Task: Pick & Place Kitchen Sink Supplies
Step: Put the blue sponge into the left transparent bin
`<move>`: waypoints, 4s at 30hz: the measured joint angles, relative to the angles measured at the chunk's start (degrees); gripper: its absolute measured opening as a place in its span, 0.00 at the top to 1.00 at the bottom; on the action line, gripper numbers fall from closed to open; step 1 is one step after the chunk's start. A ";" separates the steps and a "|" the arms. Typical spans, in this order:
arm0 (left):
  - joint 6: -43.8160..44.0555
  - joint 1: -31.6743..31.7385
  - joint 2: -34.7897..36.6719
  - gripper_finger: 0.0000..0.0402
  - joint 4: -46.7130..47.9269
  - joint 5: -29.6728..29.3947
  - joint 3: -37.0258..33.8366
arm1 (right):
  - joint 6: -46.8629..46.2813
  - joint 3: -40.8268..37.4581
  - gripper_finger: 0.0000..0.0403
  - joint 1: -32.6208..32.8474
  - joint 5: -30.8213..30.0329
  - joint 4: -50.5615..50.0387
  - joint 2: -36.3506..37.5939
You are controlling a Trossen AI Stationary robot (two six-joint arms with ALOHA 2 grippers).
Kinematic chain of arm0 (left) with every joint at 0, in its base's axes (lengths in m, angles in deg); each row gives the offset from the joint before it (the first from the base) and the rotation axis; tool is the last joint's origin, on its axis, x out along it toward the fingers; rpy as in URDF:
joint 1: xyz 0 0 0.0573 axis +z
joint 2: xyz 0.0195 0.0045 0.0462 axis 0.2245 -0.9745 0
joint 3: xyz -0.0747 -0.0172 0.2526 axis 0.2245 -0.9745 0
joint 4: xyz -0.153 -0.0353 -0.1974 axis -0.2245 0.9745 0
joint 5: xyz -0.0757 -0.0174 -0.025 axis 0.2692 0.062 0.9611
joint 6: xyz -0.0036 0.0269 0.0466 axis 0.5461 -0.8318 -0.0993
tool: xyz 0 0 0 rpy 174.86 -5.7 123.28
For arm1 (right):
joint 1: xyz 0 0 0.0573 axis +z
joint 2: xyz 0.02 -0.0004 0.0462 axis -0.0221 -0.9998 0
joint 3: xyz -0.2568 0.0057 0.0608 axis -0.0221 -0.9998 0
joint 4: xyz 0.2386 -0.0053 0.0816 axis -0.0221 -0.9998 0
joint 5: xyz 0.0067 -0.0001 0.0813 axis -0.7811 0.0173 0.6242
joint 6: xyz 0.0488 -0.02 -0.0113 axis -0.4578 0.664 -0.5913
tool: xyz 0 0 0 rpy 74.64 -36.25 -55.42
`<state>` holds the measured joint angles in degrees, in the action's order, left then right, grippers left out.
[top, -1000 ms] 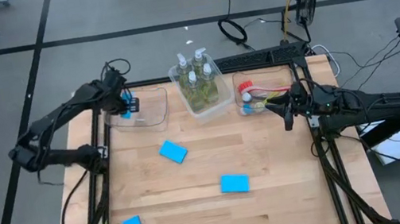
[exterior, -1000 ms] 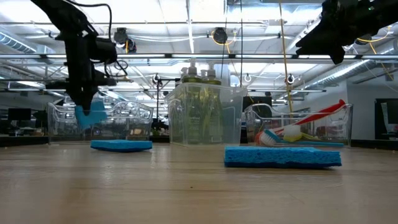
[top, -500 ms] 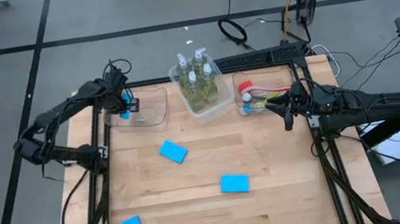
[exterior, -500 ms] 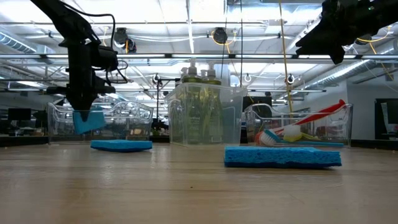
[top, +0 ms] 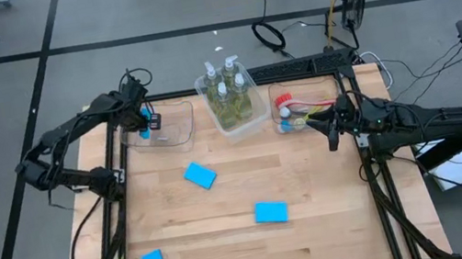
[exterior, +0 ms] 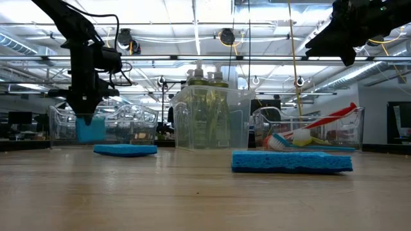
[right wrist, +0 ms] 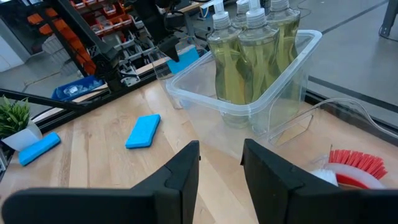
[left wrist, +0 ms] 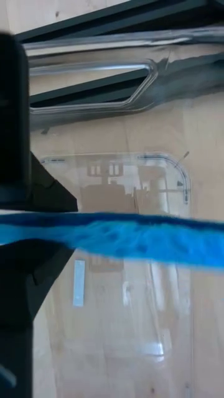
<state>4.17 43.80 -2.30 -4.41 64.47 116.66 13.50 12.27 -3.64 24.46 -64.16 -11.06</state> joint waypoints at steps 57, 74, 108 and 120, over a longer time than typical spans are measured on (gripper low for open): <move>67.25 -58.09 18.33 0.77 -10.61 3.84 0.07 | 0.22 0.00 0.73 0.02 0.09 0.02 -0.02; 87.54 -68.59 0.35 0.77 -14.41 -7.25 0.07 | 0.24 0.00 0.73 0.02 0.13 0.00 -0.02; 101.34 -62.79 -22.07 0.43 -22.60 -6.41 0.31 | 3.69 0.00 0.73 0.00 0.17 0.02 0.00; 101.47 -66.04 -22.61 0.88 -21.80 -5.37 -0.03 | 4.98 0.00 0.73 0.01 0.09 0.02 -0.01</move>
<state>105.64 -22.24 -24.91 -26.21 59.11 116.63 18.48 12.27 -3.63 24.55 -64.14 -11.08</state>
